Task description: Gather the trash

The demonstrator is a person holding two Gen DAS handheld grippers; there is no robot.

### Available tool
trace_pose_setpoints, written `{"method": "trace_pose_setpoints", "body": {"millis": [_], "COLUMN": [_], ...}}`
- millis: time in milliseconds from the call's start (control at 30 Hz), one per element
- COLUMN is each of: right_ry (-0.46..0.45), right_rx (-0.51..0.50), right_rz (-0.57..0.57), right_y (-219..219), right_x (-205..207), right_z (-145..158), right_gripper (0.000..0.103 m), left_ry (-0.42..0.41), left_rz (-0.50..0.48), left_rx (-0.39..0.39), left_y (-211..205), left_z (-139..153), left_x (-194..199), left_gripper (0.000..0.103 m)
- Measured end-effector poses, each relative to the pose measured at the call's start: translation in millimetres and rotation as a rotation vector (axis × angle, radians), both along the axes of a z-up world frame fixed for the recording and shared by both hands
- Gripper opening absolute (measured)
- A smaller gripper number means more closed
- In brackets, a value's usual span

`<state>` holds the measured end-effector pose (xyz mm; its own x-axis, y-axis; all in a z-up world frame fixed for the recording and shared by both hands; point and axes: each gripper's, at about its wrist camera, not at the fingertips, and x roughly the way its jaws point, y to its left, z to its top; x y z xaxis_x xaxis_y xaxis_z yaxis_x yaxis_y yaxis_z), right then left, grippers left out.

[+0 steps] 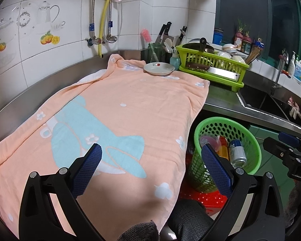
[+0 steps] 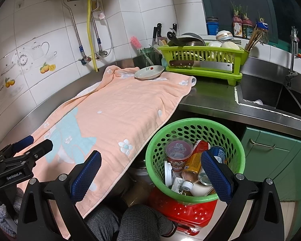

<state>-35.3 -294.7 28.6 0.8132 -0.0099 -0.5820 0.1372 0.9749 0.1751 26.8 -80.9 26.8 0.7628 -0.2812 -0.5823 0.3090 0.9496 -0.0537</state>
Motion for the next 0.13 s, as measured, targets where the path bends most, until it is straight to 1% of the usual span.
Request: {"method": "trace_pose_setpoints", "body": {"millis": [133], "right_ry": [0.002], "right_rx": [0.004], "right_rz": [-0.003], "right_y": [-1.5], "right_x": [-0.2], "right_z": [-0.5], "right_gripper": [0.096], "left_ry": [0.01], "left_rz": [0.004], "left_rx": [-0.005], "left_y": [1.3], "left_z": [-0.9], "left_x": [2.0], "left_gripper": [0.098]}}
